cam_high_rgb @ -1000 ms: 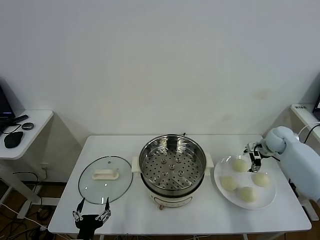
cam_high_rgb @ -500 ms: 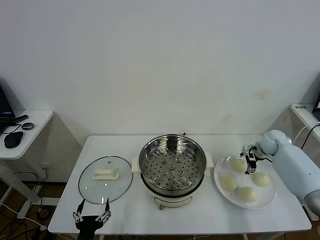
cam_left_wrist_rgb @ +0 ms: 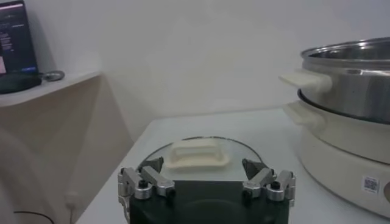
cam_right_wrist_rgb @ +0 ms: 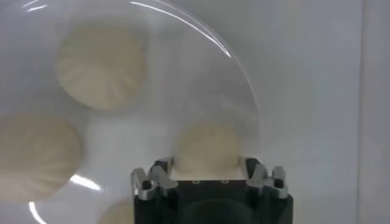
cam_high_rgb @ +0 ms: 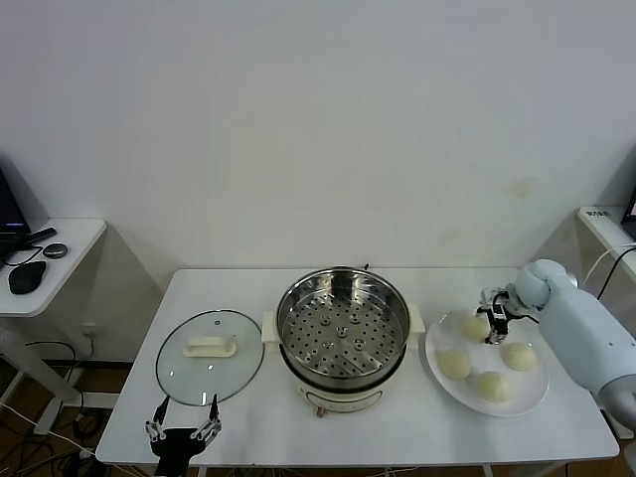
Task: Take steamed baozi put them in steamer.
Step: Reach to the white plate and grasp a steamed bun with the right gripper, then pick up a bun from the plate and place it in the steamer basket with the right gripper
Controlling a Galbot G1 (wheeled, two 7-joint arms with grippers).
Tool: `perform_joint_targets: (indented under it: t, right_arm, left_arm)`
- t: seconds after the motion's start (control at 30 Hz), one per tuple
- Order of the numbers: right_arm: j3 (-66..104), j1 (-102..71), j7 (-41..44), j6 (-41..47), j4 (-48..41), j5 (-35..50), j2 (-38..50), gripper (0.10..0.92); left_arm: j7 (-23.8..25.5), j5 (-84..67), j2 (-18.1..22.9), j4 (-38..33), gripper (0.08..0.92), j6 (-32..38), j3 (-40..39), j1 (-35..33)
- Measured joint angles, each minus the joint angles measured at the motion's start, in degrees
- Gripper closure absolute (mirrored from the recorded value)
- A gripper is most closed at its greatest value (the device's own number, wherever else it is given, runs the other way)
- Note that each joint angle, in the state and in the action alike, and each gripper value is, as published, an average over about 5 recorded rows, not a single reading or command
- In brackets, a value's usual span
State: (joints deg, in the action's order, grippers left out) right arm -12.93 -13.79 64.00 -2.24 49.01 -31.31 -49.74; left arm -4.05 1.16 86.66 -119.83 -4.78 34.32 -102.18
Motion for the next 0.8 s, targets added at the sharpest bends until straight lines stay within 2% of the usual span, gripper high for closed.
perform_joint_targets:
  t: [0.13,0.4,0.6,0.8]
  right_arm:
    - [0.1,0.3,0.2,-0.1,0.0,0.8,0.2,0.444]
    - [-2.1,4.6,1.5,0.0,0.8,5.0,0.8,0.448]
    - [-8.0,13.9,3.9,-0.5,1.5,12.2,-0.6,0.448]
    - [-15.5,25.0,7.6,-3.7,0.9,20.6,-5.7,0.442]
  left_arm:
    - [0.0,0.0,0.0,0.0,0.177,0.0,-0.1,0.0]
    - [-0.1,0.1,0.2,-0.1,0.177,0.0,-0.5,0.6]
    - [-0.8,0.7,0.3,-0.3,0.177,-0.3,-0.7,1.4]
    - [-1.5,0.7,0.2,-1.3,0.177,-0.8,-0.4,1.3]
